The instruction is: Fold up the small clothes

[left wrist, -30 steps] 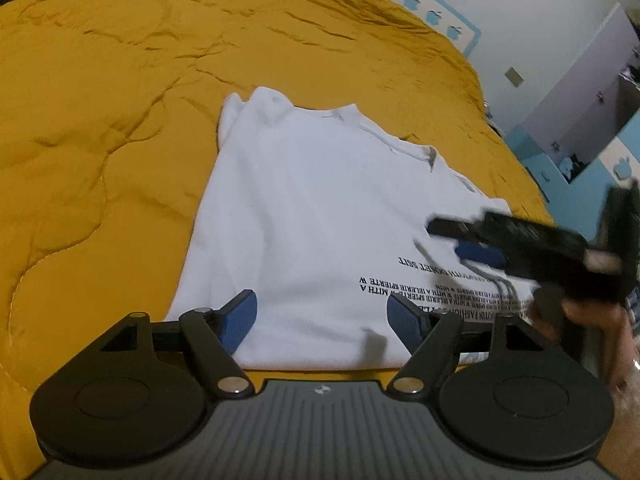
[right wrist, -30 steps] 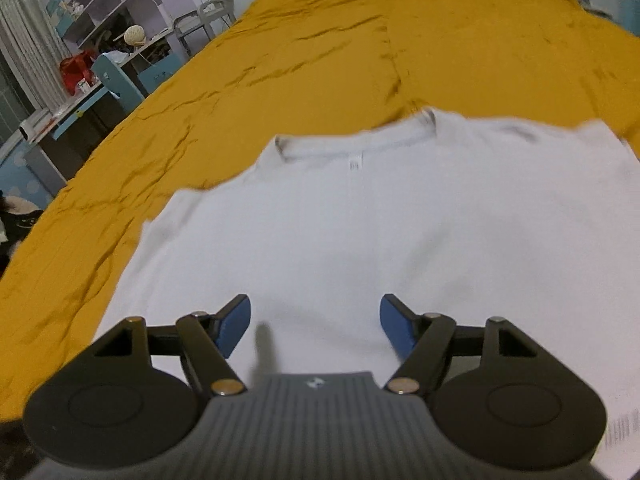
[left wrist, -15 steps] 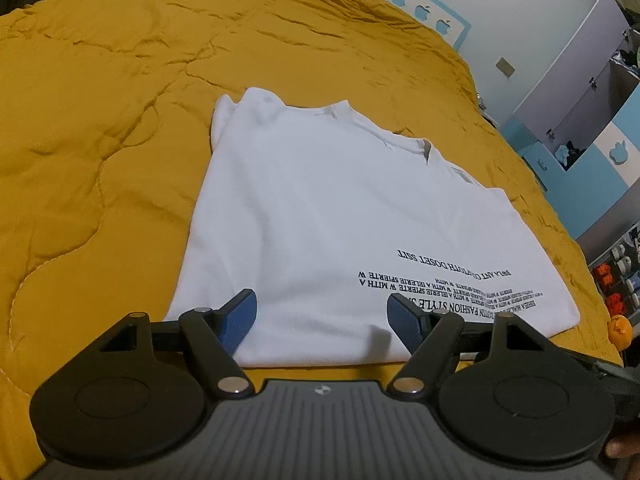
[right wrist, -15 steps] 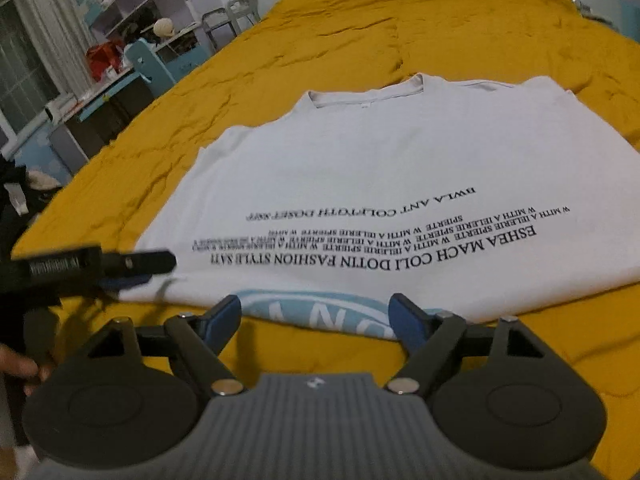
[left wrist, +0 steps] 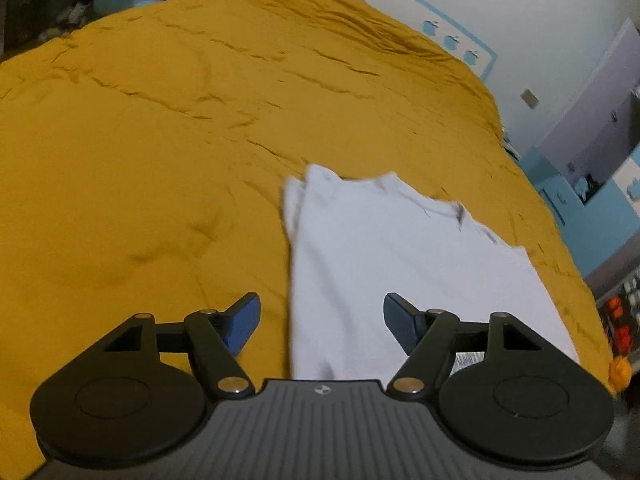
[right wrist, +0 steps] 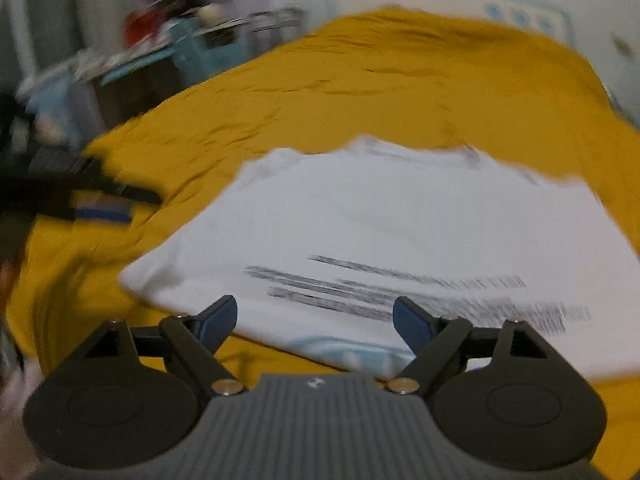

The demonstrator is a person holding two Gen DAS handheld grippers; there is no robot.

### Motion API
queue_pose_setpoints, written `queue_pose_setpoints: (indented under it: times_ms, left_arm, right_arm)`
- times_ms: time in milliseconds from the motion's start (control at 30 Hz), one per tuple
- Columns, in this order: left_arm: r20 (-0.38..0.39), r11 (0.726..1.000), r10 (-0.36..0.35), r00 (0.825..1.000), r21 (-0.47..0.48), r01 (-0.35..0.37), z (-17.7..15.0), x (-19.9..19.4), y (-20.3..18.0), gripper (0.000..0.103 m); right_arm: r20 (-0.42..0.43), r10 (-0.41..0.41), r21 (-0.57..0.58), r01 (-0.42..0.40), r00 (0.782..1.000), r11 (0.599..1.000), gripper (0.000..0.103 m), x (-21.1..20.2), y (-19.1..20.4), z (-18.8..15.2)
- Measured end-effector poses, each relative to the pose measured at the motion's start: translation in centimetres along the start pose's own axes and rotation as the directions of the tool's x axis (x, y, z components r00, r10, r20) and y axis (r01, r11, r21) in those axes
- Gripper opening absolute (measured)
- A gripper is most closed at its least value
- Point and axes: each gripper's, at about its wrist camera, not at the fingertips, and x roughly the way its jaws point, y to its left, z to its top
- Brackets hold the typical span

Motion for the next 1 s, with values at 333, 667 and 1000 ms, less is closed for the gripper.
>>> queue_pose_setpoints:
  times_ms: [333, 667, 1000]
  left_arm:
    - [-0.044, 0.995, -0.066, 0.997, -0.075, 0.063, 3.4, 3.1, 3.3, 0.082]
    - [-0.092, 0.982, -0.143, 0.985, -0.139, 0.130, 3.5, 7.0, 5.4, 0.082]
    - [-0.115, 0.939, -0.234, 0.965, -0.283, 0.194, 6.1, 13.4, 6.5, 0.081]
  right_arm:
    - [-0.039, -0.064, -0.400, 0.043, 0.997, 0.915, 0.073, 4.0, 9.3, -0.6]
    - [0.037, -0.101, -0.528, 0.105, 0.994, 0.843, 0.073, 7.2, 14.2, 0.5]
    - [0.058, -0.095, -0.562, 0.112, 0.994, 0.820, 0.065, 7.8, 15.4, 0.5]
